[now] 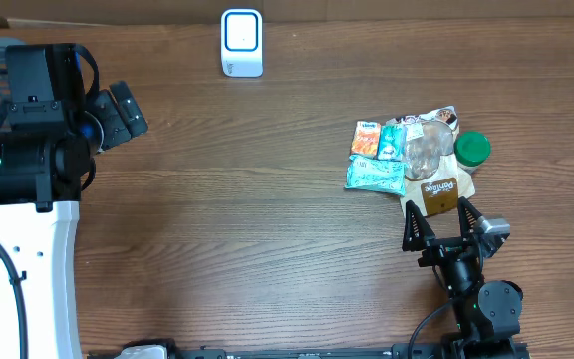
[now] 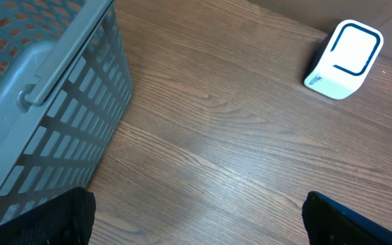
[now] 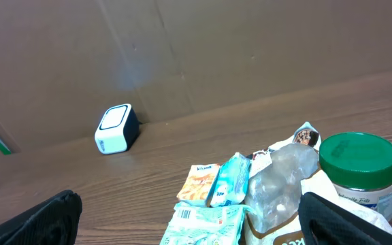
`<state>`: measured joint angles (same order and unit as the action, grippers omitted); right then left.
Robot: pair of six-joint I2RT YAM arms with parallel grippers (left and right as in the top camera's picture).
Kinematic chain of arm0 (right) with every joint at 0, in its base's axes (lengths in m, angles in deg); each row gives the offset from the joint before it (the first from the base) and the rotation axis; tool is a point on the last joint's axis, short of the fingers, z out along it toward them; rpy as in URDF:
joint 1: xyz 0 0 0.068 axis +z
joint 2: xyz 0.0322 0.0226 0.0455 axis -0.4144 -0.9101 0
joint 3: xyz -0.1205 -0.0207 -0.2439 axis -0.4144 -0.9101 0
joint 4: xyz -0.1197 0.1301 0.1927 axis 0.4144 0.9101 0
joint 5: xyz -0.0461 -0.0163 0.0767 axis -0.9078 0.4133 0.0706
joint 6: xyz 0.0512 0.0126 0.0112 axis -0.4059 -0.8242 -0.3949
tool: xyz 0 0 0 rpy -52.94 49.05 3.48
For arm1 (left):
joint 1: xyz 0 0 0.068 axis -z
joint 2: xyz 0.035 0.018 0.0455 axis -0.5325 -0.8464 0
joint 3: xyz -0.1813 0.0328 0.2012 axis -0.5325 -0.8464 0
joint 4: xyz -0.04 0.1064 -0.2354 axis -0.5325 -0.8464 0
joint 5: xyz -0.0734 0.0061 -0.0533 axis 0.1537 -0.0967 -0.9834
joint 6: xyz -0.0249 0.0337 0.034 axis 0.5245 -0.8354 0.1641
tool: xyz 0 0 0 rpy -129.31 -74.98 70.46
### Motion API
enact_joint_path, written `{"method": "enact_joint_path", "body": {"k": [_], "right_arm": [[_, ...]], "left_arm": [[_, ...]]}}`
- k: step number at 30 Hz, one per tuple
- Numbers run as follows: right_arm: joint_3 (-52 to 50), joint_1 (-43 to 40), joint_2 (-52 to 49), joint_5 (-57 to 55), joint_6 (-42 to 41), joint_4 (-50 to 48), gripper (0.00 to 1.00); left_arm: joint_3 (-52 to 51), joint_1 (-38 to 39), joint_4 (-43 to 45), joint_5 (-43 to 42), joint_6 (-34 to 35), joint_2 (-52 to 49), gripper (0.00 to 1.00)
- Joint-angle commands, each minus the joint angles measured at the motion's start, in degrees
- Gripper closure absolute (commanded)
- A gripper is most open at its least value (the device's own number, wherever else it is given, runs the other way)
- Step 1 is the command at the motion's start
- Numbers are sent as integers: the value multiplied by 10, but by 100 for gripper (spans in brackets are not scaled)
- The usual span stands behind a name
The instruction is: Scan the item barcode
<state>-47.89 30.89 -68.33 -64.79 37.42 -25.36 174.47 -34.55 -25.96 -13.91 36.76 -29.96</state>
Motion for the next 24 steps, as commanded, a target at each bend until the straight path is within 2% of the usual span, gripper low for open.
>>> {"method": "enact_joint_path", "body": {"k": [1, 8, 12, 13, 17, 22, 24], "right_arm": [[-6, 0, 7, -7, 0, -3, 0], [-6, 0, 7, -7, 0, -3, 0], [-6, 0, 7, -7, 0, -3, 0], [-6, 0, 7, -7, 0, -3, 0], [-6, 0, 7, -7, 0, -3, 0], [-6, 0, 7, -7, 0, -3, 0], [-6, 0, 7, -7, 0, -3, 0]], "left_arm": [[5, -2, 2, 6, -12, 5, 0], [-5, -3, 2, 19, -19, 53, 0], [-80, -3, 21, 51, -28, 139, 1], [-118, -3, 49, 52, -28, 167, 0], [-323, -3, 258, 37, -44, 313, 0], [-550, -3, 511, -91, -171, 476, 1], [-618, -3, 570, -117, -199, 524, 0]]}}
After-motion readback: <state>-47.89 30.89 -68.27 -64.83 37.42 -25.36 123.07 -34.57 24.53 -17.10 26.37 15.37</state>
